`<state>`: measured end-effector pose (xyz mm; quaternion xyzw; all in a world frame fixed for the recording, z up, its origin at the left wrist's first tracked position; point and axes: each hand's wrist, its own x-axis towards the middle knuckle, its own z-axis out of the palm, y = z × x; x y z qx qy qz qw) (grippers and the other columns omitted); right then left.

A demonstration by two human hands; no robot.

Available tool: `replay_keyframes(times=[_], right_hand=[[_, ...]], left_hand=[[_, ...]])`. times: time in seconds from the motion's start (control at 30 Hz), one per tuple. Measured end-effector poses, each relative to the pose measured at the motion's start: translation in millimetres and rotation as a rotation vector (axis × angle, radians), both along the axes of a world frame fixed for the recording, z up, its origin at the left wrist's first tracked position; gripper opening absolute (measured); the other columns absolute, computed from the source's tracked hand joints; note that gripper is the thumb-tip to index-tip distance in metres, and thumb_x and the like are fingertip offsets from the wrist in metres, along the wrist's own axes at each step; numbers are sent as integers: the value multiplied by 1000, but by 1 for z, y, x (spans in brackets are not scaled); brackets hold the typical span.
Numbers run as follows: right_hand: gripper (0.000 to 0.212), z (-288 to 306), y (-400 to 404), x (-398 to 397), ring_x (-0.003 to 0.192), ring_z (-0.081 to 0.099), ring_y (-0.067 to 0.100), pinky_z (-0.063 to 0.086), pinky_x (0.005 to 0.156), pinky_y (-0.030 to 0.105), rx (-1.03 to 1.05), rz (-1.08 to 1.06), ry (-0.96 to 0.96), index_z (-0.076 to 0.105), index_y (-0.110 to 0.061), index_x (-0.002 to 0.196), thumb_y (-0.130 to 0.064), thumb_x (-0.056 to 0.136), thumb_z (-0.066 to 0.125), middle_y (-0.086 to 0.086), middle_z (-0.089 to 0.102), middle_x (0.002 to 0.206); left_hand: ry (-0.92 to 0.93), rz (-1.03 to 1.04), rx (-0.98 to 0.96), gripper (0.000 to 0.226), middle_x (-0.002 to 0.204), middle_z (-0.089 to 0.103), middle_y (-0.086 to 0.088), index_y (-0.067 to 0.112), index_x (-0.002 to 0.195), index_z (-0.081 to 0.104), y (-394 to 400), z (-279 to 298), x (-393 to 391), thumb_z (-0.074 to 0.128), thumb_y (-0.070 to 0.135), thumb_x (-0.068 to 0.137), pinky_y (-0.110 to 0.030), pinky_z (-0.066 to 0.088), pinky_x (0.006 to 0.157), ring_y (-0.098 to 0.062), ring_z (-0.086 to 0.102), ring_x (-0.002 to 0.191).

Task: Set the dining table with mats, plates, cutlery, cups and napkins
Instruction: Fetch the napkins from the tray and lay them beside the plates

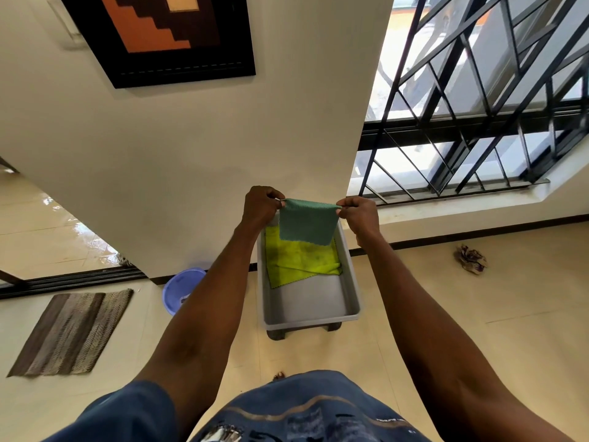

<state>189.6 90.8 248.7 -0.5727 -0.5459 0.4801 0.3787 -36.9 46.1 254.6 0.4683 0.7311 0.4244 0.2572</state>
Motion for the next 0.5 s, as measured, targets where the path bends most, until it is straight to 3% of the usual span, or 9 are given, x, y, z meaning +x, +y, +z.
replay_keyframes(times=[0.13, 0.23, 0.37, 0.43, 0.5], right_hand=[[17, 1, 0, -2, 70, 60, 15, 49, 66, 24, 36, 1, -32, 69, -11, 78, 5, 82, 67, 6, 66, 76], [10, 4, -1, -2, 74, 59, 16, 48, 66, 23, 45, 2, -18, 69, -9, 85, 1, 85, 66, 7, 66, 81], [5, 10, -1, -3, 82, 55, 15, 46, 66, 22, 44, 24, -10, 63, -8, 95, -6, 93, 58, 7, 62, 91], [5, 13, -2, -3, 83, 53, 15, 43, 64, 23, 39, 37, -5, 58, -10, 95, -10, 96, 53, 6, 59, 93], [6, 15, -2, -4, 83, 50, 15, 40, 64, 26, 64, 36, -2, 55, -14, 91, -13, 97, 52, 1, 57, 89]], left_hand=[[21, -13, 17, 13, 91, 73, -17, -3, 89, 75, -1, 2, -1, 77, 2, 77, -9, 42, 64, -16, 62, 80], [13, -42, 28, 12, 88, 71, -11, -1, 90, 74, -3, 5, -3, 77, 5, 79, -10, 43, 65, -14, 60, 80], [-102, -130, 19, 7, 96, 68, -6, 8, 93, 67, -7, 10, -2, 70, 6, 87, -24, 49, 81, -17, 62, 89], [-173, -154, 8, 5, 98, 66, -6, 11, 93, 61, -9, 13, 2, 65, 7, 91, -21, 48, 79, -16, 61, 88], [-199, -136, 11, 7, 96, 63, -3, 17, 90, 59, -8, 15, 5, 62, 11, 93, -26, 48, 78, -15, 59, 85]])
